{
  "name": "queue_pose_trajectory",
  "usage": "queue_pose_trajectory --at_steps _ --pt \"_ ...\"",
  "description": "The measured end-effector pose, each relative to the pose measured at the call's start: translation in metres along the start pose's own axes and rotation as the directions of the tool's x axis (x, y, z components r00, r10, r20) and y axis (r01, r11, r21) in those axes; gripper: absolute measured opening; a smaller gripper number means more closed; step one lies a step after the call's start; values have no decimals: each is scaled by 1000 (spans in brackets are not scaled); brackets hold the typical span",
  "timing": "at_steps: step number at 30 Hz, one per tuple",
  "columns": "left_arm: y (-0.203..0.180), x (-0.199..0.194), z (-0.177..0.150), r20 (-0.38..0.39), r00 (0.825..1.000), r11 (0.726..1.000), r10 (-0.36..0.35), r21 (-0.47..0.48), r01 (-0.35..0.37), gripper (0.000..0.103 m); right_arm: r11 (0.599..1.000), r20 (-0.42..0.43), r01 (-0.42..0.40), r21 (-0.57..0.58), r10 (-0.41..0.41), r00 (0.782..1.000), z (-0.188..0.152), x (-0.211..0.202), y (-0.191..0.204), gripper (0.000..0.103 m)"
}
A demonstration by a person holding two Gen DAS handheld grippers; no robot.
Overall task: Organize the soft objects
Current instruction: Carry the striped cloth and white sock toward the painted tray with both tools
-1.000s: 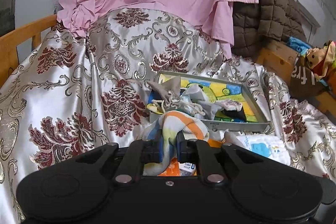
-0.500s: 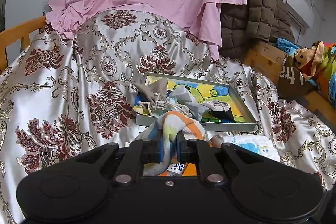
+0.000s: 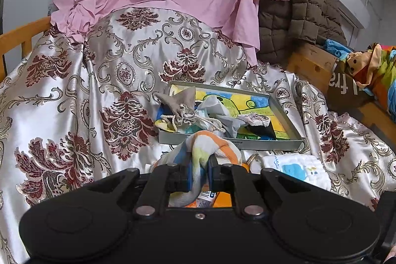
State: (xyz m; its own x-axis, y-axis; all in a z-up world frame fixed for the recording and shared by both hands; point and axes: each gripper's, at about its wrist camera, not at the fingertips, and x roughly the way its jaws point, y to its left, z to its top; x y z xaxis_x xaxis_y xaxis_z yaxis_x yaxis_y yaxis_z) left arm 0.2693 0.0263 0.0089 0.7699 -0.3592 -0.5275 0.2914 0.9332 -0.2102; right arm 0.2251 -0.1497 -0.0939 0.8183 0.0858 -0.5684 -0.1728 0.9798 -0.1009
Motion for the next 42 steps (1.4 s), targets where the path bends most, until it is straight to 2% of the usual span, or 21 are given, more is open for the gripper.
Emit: queue_pose_trajectory --at_steps 5,9,10,11,14,24,34,42 --pt "-2 4 -2 -17 1000 1000 -1 2 1 12 1000 -42 -10 -26 9 999 -3 16 5 48" --pt "-3 7 -4 -30 1000 1000 0 16 1 12 999 -77 -37 -16 36 996 -5 25 4 47" --pt "-4 8 -5 -31 1000 1000 -1 19 1 12 999 -82 -41 -11 40 996 -6 26 3 34" --pt "-4 8 -5 -30 1000 1000 -2 20 2 12 999 -85 -44 -7 43 995 -6 26 3 10" --pt "-3 6 -5 -23 1000 1000 -2 16 3 12 999 -80 -37 17 38 996 -6 24 0 4" --pt "-1 1 -3 7 1000 1000 0 -3 0 12 1000 87 4 14 -5 996 9 -9 -5 3" --pt "-5 0 9 105 993 997 -62 -39 66 12 1000 211 9 18 -13 977 39 -32 -24 2" --pt "-14 33 47 151 984 990 -99 -83 113 12 999 225 -21 36 12 974 82 -17 -65 2"
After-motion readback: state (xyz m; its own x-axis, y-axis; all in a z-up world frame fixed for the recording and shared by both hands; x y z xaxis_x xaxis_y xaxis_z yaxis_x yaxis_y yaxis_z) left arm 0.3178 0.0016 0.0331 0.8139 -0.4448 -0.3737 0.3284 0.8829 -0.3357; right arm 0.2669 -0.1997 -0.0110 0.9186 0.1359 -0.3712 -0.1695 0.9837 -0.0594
